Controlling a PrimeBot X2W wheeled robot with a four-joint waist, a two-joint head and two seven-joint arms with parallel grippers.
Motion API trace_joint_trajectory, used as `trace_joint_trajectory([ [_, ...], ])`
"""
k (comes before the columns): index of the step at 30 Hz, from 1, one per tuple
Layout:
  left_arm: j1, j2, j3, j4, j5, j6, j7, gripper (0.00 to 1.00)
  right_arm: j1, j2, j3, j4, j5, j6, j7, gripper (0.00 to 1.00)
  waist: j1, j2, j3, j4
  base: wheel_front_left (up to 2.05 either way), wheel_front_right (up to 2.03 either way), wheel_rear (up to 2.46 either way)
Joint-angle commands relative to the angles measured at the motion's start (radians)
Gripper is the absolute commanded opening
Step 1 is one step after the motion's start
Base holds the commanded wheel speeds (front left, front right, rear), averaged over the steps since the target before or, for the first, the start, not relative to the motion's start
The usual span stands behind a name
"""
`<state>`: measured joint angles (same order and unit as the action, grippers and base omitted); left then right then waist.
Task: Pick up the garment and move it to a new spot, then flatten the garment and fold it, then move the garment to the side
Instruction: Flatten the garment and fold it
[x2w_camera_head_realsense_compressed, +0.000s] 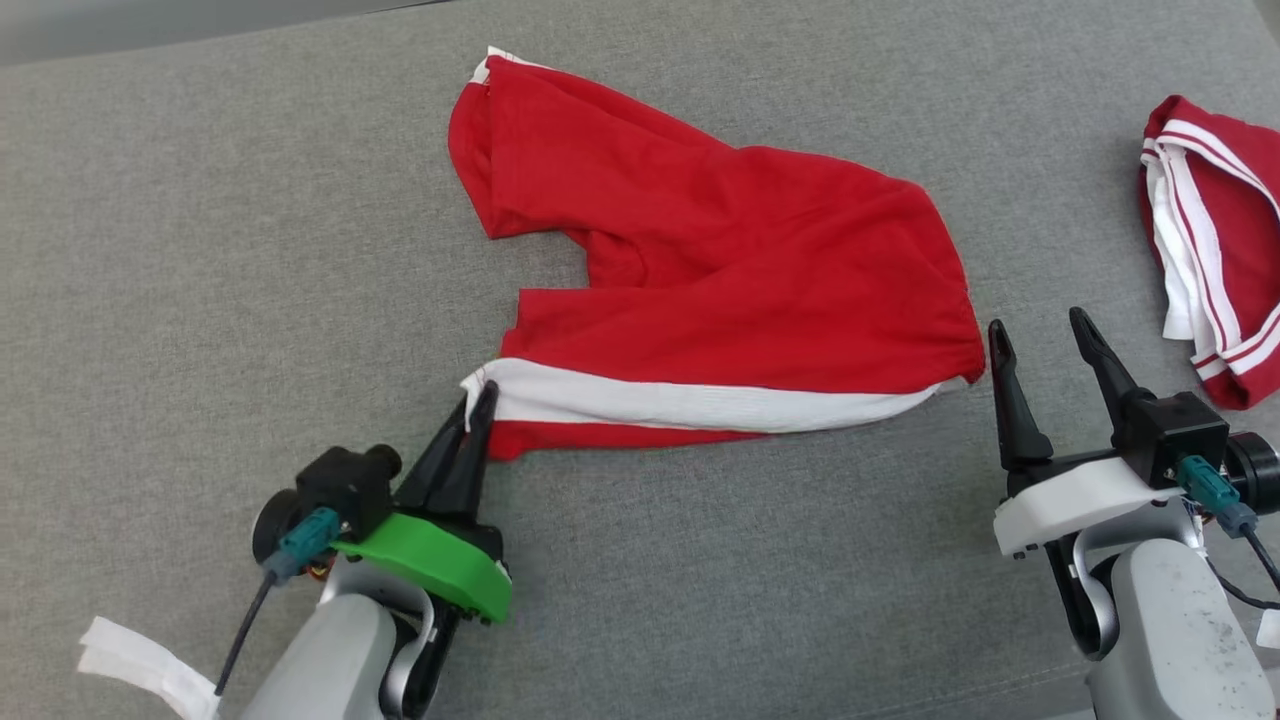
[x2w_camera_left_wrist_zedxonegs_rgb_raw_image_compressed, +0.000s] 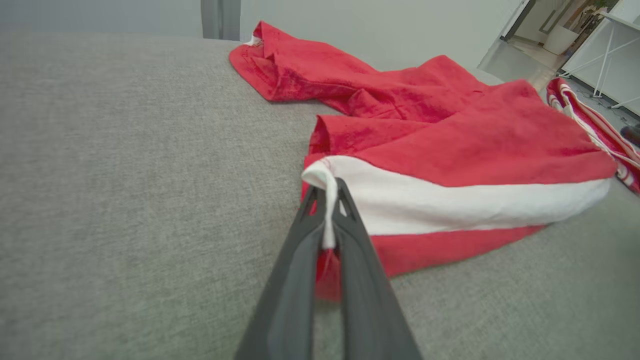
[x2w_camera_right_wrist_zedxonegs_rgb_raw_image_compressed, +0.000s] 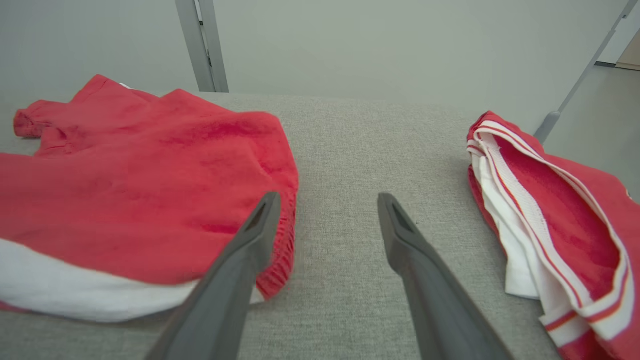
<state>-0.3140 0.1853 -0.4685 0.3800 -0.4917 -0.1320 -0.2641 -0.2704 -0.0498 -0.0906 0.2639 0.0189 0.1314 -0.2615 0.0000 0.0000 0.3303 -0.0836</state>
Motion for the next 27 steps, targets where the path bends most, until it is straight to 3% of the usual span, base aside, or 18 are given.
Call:
trace_joint_trajectory([
  [1, 0.007, -0.002, 0.034, -0.01, -0.001, 0.003, 0.001, 0.0, 0.013, -0.002, 0.003, 0.007, 0.008, -0.002, -0.004, 1.0, 0.0, 0.0, -0.001, 0.01, 0.0, 0.0, 0.0],
  [12, 0.02, -0.029, 0.232, 0.094, 0.054, 0.003, 0.001, 0.0, -0.008, -0.003, 0.043, 0.054, 0.018, -0.002, -0.004, 1.0, 0.0, 0.0, -0.017, 0.049, 0.0, 0.0, 0.0],
  [18, 0.023, -0.046, 0.28, 0.136, 0.093, 0.003, 0.001, 0.0, -0.014, -0.003, 0.089, 0.065, 0.024, -0.002, -0.005, 1.0, 0.0, 0.0, -0.028, 0.058, 0.0, 0.0, 0.0],
  [19, 0.026, -0.048, 0.285, 0.135, 0.099, 0.003, 0.001, 0.25, -0.013, -0.003, 0.096, 0.067, 0.028, -0.002, -0.005, 1.0, 0.0, 0.0, -0.032, 0.06, 0.0, 0.0, 0.0],
  [20, 0.03, -0.05, 0.294, 0.132, 0.102, 0.003, 0.001, 0.76, -0.011, -0.003, 0.102, 0.064, 0.029, -0.002, -0.004, 1.0, 0.0, 0.0, -0.036, 0.062, 0.0, 0.0, 0.0],
  [21, 0.039, -0.052, 0.307, 0.129, 0.108, 0.003, 0.001, 1.0, -0.006, -0.003, 0.11, 0.057, 0.029, -0.002, -0.004, 1.0, 0.0, 0.0, -0.041, 0.063, 0.0, 0.0, 0.0],
  [27, 0.092, -0.072, 0.384, 0.071, 0.17, 0.003, 0.001, 1.0, 0.027, -0.003, 0.136, 0.003, 0.039, -0.002, -0.004, 1.0, 0.0, 0.0, -0.083, 0.068, 0.0, 0.0, 0.0],
])
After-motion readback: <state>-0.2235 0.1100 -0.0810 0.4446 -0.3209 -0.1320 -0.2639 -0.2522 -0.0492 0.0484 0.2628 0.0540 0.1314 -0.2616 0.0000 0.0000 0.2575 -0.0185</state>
